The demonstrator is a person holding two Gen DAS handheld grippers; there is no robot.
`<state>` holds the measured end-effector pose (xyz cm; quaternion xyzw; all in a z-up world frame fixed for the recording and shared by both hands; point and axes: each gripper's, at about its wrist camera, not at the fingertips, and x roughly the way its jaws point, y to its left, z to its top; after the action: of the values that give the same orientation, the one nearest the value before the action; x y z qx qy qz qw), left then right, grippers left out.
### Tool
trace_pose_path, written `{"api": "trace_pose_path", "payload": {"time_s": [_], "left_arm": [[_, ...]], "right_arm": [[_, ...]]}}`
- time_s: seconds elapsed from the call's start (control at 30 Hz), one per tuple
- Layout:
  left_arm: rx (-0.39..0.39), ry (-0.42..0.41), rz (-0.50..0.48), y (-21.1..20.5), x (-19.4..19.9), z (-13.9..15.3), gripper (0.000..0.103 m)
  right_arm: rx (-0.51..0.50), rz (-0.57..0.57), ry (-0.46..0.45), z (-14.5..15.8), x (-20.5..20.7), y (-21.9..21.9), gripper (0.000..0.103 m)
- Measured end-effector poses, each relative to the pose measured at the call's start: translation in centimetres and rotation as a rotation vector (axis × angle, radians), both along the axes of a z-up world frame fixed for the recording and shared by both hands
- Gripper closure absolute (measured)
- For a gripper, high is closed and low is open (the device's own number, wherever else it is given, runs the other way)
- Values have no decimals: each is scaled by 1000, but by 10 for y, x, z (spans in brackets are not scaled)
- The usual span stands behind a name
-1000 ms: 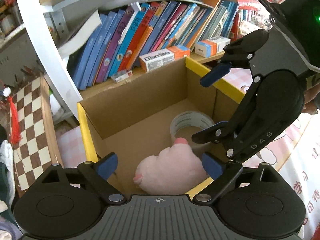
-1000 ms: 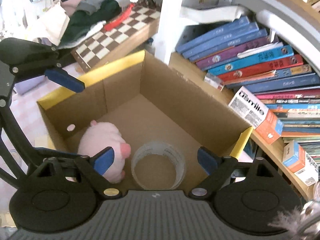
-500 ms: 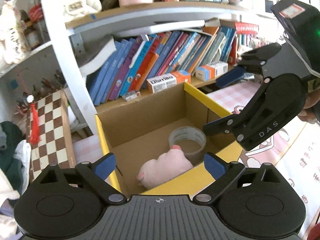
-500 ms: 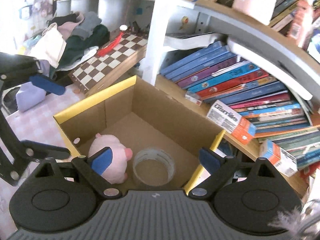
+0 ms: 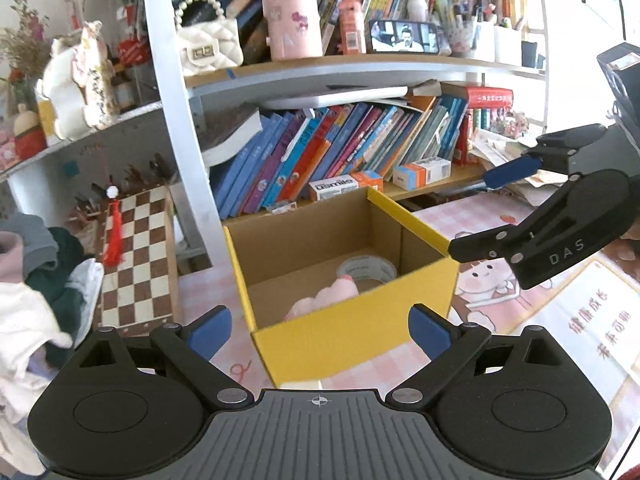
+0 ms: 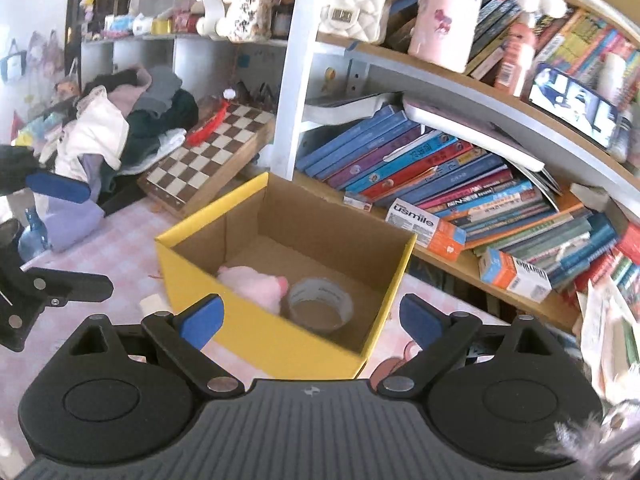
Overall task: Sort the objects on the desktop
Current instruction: 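Move both grippers back from the box toward the remaining table objects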
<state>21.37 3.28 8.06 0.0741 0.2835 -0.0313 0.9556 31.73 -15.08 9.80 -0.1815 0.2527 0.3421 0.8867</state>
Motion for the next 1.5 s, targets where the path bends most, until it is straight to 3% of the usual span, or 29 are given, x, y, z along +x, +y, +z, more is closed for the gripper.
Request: {"api": "trace_pose_path", "payload": {"time_s": [0.67,1.07,1.5], "left_arm": [[-9,8,61,6,-116,-21,5],[-26,20,117,1,-150,-42,5],[-37,86,138,-6,-165,-70,5]], "right_arm": [[118,-97,-60,-13,-149,-30,3],[113,-198,-24,-55,-193,-40,3],[37,-261,46,-92,-220,-43,3]]}}
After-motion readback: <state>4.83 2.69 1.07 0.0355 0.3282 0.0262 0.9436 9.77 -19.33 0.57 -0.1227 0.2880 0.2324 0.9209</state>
